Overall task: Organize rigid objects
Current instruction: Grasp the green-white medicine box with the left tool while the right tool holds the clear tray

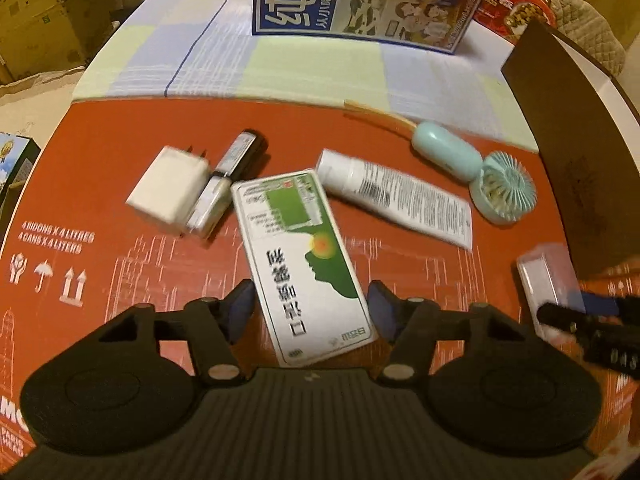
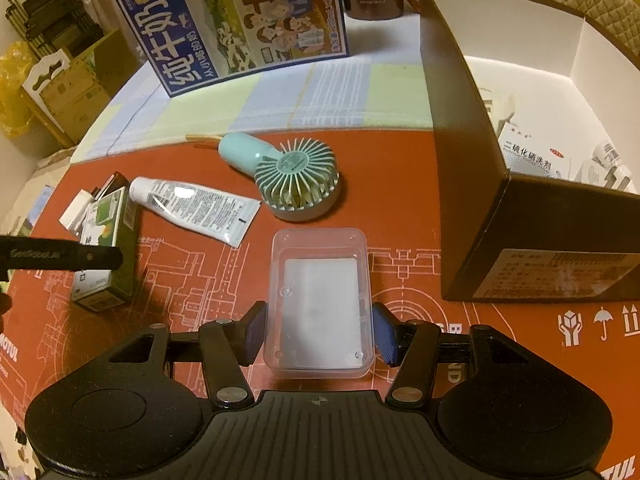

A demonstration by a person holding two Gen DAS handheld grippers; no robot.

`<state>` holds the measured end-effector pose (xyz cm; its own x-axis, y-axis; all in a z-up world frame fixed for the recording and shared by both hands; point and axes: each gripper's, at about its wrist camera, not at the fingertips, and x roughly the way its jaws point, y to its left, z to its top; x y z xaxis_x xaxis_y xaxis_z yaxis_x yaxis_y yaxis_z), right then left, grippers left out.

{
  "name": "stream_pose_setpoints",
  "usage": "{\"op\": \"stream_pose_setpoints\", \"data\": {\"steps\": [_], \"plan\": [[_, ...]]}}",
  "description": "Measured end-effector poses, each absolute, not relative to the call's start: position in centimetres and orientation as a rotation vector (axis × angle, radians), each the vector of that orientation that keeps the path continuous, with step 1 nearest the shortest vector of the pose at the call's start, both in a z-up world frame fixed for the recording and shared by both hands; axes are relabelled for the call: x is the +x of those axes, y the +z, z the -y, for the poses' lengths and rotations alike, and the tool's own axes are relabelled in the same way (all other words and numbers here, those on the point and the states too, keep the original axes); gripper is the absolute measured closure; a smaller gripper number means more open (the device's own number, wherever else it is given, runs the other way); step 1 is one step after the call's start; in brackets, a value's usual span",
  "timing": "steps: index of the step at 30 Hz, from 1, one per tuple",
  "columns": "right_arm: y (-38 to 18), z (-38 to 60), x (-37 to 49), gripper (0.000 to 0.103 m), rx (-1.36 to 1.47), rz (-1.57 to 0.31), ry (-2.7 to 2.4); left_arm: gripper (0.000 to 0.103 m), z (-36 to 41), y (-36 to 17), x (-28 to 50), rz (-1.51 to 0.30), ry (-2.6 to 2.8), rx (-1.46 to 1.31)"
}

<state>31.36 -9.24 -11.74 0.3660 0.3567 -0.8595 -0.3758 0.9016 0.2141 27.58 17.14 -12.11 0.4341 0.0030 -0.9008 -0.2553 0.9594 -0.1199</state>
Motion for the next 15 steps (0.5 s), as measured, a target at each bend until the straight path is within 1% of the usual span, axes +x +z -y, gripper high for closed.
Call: {"op": "stream_pose_setpoints", "data": {"steps": [2,8,12,13,15], "plan": [[-11.8,9.1,31.2,0.051,-0.034,-1.101,0.483,0.05,-17.2,-12.0,26.4,-1.124,0.145,-0.235],[-12.1,8.8,30.9,0.051,-0.076,-1.107,0.507,0.051,-16.5,-11.9,23.7,-1.159,0.112,-0.148],[-12.2,8.5,30.9,0.051,-0.096,-1.104,0.51,0.05,-16.0,-11.7,24.3,-1.136,0.104,-0.075],[-12.3,8.4,31.0,0.05,-0.099,-1.111,0.507,0.048,-16.0,-11.7,24.7,-1.13,0.1,-0.062],[-12.6,8.3,31.3,0.048,-0.105,-1.123,0.504,0.046,-15.9,-11.9,25.5,-1.132,0.097,-0.053]]}}
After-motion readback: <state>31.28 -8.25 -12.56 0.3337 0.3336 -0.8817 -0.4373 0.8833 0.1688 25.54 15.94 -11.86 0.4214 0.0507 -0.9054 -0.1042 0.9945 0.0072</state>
